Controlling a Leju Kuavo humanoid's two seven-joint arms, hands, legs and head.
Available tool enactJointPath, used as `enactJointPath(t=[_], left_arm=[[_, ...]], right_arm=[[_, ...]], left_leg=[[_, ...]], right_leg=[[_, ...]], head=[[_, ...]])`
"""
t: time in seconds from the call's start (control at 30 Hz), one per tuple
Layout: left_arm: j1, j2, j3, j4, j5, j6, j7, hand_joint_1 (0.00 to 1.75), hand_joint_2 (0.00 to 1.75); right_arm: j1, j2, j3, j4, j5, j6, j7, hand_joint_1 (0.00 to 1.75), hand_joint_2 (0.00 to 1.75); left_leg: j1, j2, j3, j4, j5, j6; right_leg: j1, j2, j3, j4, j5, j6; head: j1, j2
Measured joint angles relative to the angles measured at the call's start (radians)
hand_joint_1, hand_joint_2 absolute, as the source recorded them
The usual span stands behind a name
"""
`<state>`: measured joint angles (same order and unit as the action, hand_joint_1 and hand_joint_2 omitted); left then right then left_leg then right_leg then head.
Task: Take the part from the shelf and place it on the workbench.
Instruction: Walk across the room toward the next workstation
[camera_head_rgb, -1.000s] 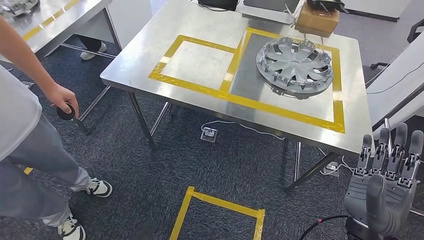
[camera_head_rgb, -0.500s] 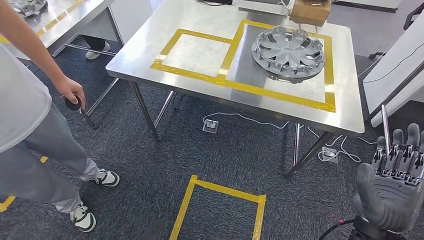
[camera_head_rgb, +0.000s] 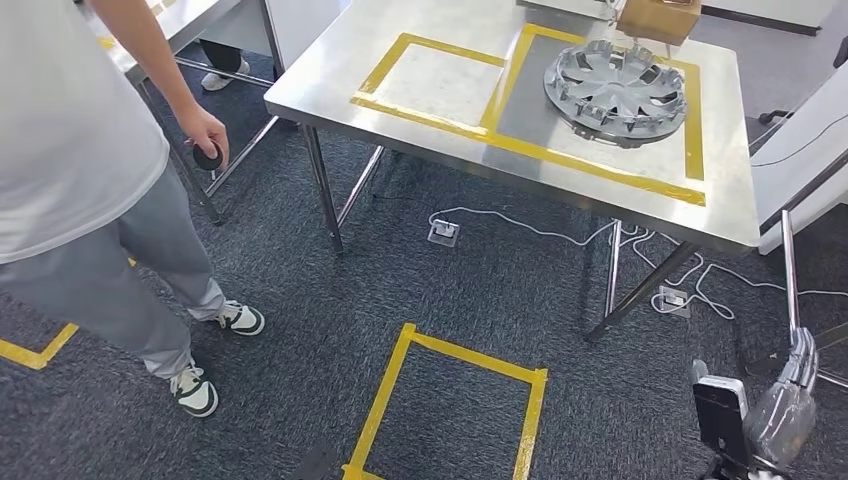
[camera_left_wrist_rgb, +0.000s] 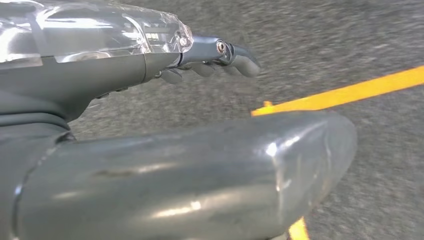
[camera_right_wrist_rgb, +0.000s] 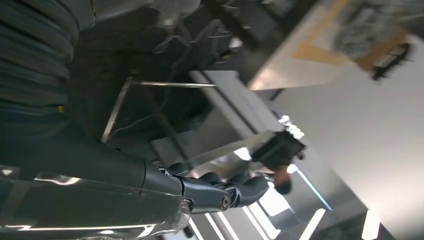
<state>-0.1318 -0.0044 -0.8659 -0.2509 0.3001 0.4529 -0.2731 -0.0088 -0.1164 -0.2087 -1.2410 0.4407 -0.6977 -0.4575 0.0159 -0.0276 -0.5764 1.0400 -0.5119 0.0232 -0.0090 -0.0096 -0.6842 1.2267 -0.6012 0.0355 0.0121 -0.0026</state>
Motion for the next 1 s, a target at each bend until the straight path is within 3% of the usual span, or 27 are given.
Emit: enactJointPath(t=[0.03,0.07,0.1,0.13,0.2,0.27,0.33,0.37,0.43,0.5,0.53,0.57,0.6,0.67,0.73,0.77,0.83,0.87,0.9,1.0], left_arm=[[0.002,0.000,-0.002,0.000,0.000,0.002,0.001,0.00,0.00],[0.004,0.001,-0.005,0.000,0.001,0.003,0.001,0.00,0.00],[0.006,0.001,-0.007,0.001,0.001,0.004,0.001,0.00,0.00],[0.007,0.000,-0.009,0.001,0.001,0.004,0.001,0.00,0.00],[0.007,-0.001,-0.012,0.000,0.002,0.005,0.001,0.00,0.00],[0.007,-0.003,-0.014,0.000,0.002,0.005,0.002,0.00,0.00],[0.008,-0.004,-0.017,0.001,0.001,0.005,0.006,0.00,0.00],[0.009,-0.005,-0.019,0.001,0.000,0.005,0.009,0.00,0.00],[0.010,-0.005,-0.020,0.001,0.000,0.006,0.012,0.00,0.00],[0.010,-0.003,-0.020,0.001,0.000,0.006,0.012,0.00,0.00],[0.010,-0.003,-0.020,0.001,0.000,0.006,0.013,0.00,0.00],[0.010,-0.001,-0.020,0.001,0.000,0.006,0.013,0.00,0.00],[0.010,-0.001,-0.020,0.001,0.000,0.006,0.013,0.00,0.00],[0.008,0.000,-0.020,0.001,0.000,0.006,0.013,0.00,0.00],[0.006,0.001,-0.020,0.001,-0.001,0.006,0.013,0.00,0.00],[0.005,0.001,-0.021,0.001,-0.001,0.007,0.013,0.00,0.00],[0.004,0.002,-0.021,0.001,-0.002,0.008,0.013,0.00,0.00],[0.004,0.002,-0.022,0.002,-0.002,0.008,0.014,0.00,0.00],[0.003,0.002,-0.024,0.002,-0.002,0.008,0.014,0.00,0.00],[0.002,0.002,-0.034,0.002,-0.004,0.006,0.018,0.00,0.00]], right_arm=[[-0.012,0.010,-0.039,0.071,0.022,0.000,-0.009,0.00,1.75],[-0.023,0.020,-0.077,0.138,0.038,0.000,-0.018,0.00,1.75],[-0.032,0.030,-0.111,0.201,0.047,0.000,-0.028,0.00,1.75],[-0.041,0.039,-0.142,0.255,0.052,0.000,-0.035,0.00,1.75],[-0.060,0.053,-0.192,0.343,0.060,0.000,-0.045,0.00,1.75],[-0.077,0.063,-0.233,0.413,0.073,-0.001,-0.038,0.00,1.75],[-0.085,0.070,-0.272,0.484,0.089,-0.001,-0.001,0.00,1.75],[-0.086,0.074,-0.292,0.523,0.097,0.000,0.019,0.00,1.75],[-0.087,0.083,-0.325,0.593,0.104,0.000,0.036,0.00,1.75],[-0.086,0.093,-0.351,0.651,0.107,0.000,0.036,0.00,1.75],[-0.085,0.098,-0.362,0.677,0.108,0.000,0.036,0.00,1.75],[-0.086,0.102,-0.372,0.699,0.110,0.000,0.037,0.00,1.75],[-0.087,0.105,-0.382,0.720,0.112,0.000,0.037,0.00,1.75],[-0.090,0.108,-0.398,0.753,0.115,0.000,0.037,0.00,1.75],[-0.094,0.110,-0.413,0.777,0.124,-0.001,0.043,0.00,1.75],[-0.096,0.111,-0.420,0.788,0.136,-0.001,0.052,0.00,1.75],[-0.097,0.112,-0.435,0.810,0.183,-0.001,0.093,0.00,1.75],[-0.095,0.112,-0.441,0.823,0.219,-0.001,0.125,0.00,1.75],[-0.092,0.112,-0.447,0.836,0.257,-0.001,0.162,0.00,1.75],[-0.090,0.115,-0.460,0.882,0.345,0.009,0.282,0.00,1.75]], left_leg=[[-0.003,-0.003,-0.014,0.000,0.011,0.002],[-0.007,-0.006,-0.028,0.001,0.021,0.003],[-0.011,-0.008,-0.040,0.001,0.031,0.004],[-0.014,-0.009,-0.051,0.001,0.039,0.003],[-0.019,-0.005,-0.064,0.000,0.055,-0.001],[-0.015,0.004,-0.070,-0.004,0.071,-0.014],[-0.008,0.011,-0.073,-0.013,0.083,-0.028],[-0.007,0.015,-0.076,-0.011,0.071,-0.033],[-0.007,0.022,-0.094,0.043,-0.002,-0.039],[-0.007,0.025,-0.119,0.159,-0.092,-0.047],[-0.007,0.026,-0.124,0.211,-0.112,-0.051],[-0.007,0.026,-0.119,0.240,-0.108,-0.054],[-0.007,0.027,-0.099,0.238,-0.086,-0.057],[-0.006,0.027,-0.019,0.148,-0.046,-0.061],[-0.006,0.024,0.056,0.039,-0.055,-0.056],[-0.008,0.022,0.072,0.010,-0.067,-0.049],[-0.008,0.021,0.069,-0.002,-0.061,-0.030],[-0.007,0.021,0.062,-0.002,-0.052,-0.019],[-0.005,0.022,0.053,-0.004,-0.042,-0.009],[-0.004,0.022,0.014,-0.004,-0.009,0.006]], right_leg=[[0.000,0.001,-0.001,0.045,-0.018,-0.001],[0.000,0.001,0.010,0.061,-0.015,-0.005],[0.001,0.002,0.037,0.040,0.005,-0.011],[0.004,0.003,0.078,-0.014,0.031,-0.022],[0.012,0.002,0.167,-0.157,0.052,-0.044],[0.022,0.006,0.206,-0.237,0.049,-0.055],[0.026,0.011,0.207,-0.258,0.071,-0.060],[0.026,0.011,0.205,-0.269,0.086,-0.064],[0.021,0.008,0.192,-0.284,0.114,-0.070],[0.021,0.007,0.163,-0.275,0.129,-0.071],[0.020,0.007,0.147,-0.267,0.135,-0.068],[0.020,0.006,0.130,-0.258,0.141,-0.066],[0.019,0.006,0.113,-0.247,0.146,-0.064],[0.016,0.007,0.080,-0.222,0.153,-0.057],[0.017,0.009,0.055,-0.197,0.159,-0.049],[0.018,0.011,0.048,-0.191,0.165,-0.044],[0.019,0.013,0.043,-0.189,0.177,-0.035],[0.018,0.013,0.039,-0.186,0.168,-0.030],[0.016,0.013,0.034,-0.170,0.142,-0.023],[0.007,0.012,0.013,-0.024,-0.005,-0.003]], head=[[0.001,0.000],[0.002,0.000],[0.002,0.000],[0.003,0.000],[0.002,0.000],[0.001,0.000],[0.002,0.000],[0.002,0.000],[0.000,0.000],[-0.004,0.000],[-0.005,0.000],[-0.006,0.000],[-0.007,0.000],[-0.008,0.000],[-0.009,0.000],[-0.010,0.000],[-0.010,0.000],[-0.009,0.000],[-0.006,0.000],[0.004,0.000]])
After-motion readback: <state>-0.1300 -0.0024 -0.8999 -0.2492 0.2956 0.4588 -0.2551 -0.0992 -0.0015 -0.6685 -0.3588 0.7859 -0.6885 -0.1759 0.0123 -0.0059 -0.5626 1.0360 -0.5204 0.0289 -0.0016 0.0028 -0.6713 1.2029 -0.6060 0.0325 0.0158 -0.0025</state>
